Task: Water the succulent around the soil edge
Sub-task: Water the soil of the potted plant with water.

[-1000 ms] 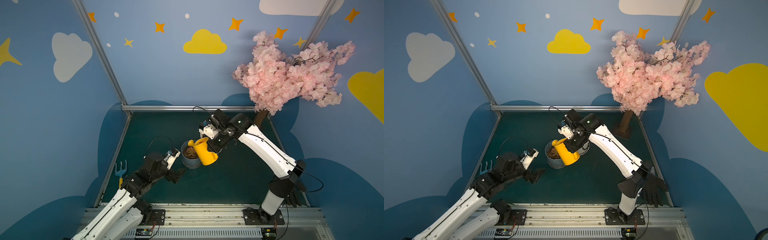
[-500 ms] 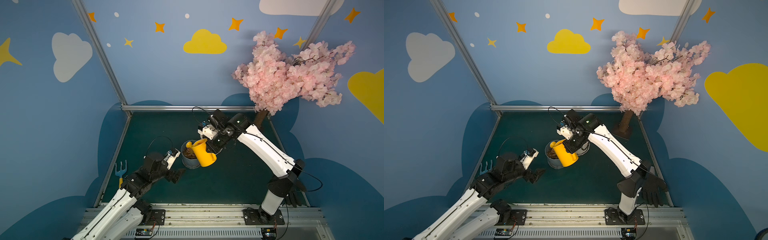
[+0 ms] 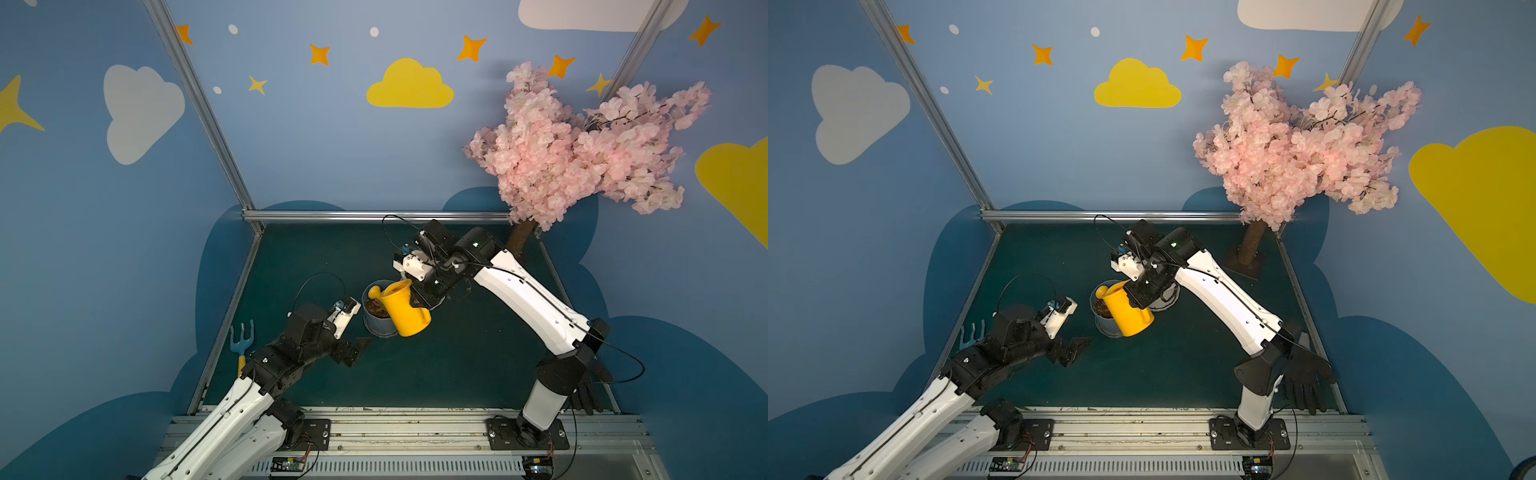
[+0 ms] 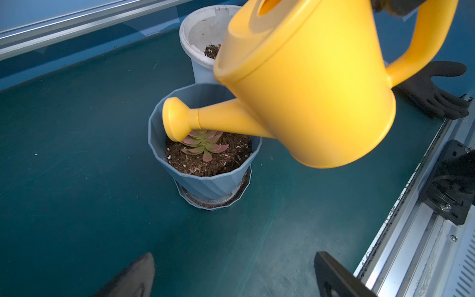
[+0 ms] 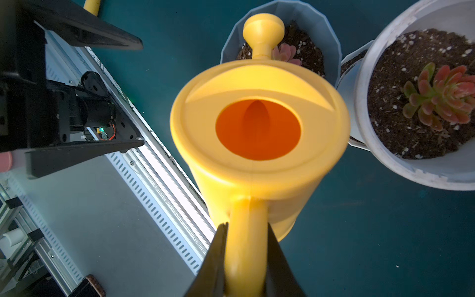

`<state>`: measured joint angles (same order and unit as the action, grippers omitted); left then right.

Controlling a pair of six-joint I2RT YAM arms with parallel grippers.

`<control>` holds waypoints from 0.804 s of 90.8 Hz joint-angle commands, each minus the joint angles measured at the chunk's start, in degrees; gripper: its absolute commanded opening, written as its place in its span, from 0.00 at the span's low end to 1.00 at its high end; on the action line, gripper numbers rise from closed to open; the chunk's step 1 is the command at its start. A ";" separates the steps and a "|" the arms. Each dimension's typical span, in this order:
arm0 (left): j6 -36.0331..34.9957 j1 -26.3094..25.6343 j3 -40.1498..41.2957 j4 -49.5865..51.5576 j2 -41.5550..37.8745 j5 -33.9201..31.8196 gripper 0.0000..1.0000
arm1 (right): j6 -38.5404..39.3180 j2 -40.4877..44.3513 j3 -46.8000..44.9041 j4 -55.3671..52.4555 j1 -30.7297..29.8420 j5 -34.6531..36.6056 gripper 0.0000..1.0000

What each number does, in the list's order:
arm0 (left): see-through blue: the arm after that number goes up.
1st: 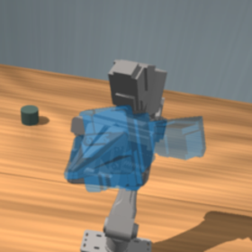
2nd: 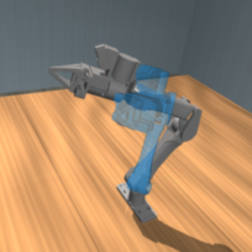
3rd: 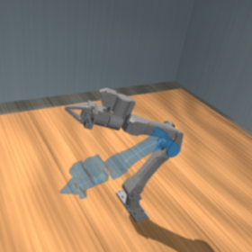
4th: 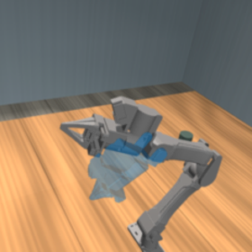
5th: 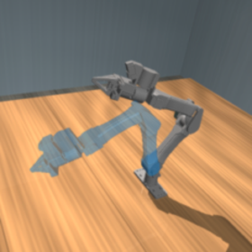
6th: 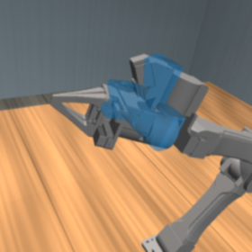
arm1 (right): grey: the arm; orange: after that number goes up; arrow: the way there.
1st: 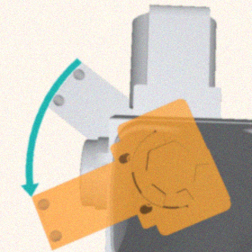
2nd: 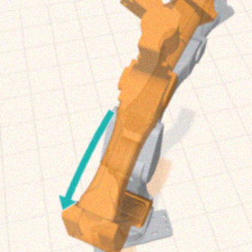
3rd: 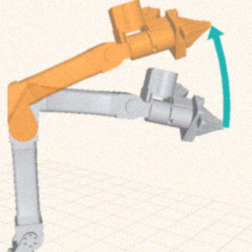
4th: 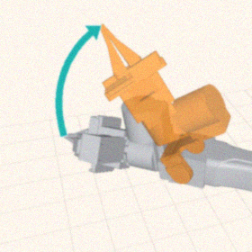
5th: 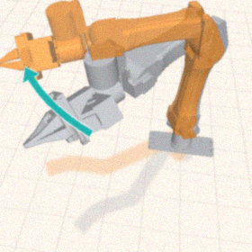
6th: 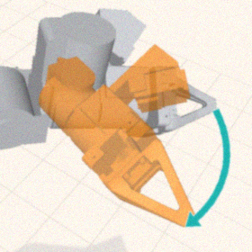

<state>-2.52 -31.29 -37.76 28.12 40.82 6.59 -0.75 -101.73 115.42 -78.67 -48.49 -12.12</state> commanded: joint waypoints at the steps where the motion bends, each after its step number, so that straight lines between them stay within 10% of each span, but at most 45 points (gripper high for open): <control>1: -0.20 -0.13 -0.54 0.36 -0.30 -0.14 1.00 | 1.04 0.83 0.36 -0.22 -0.60 -1.65 0.00; 73: -0.49 -0.09 -0.52 0.76 -0.08 -1.28 1.00 | 1.81 6.17 -5.48 0.51 -2.64 -1.51 0.00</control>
<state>-2.55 -31.29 -37.76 28.18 40.82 5.58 0.32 -98.48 110.59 -78.46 -50.54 -13.06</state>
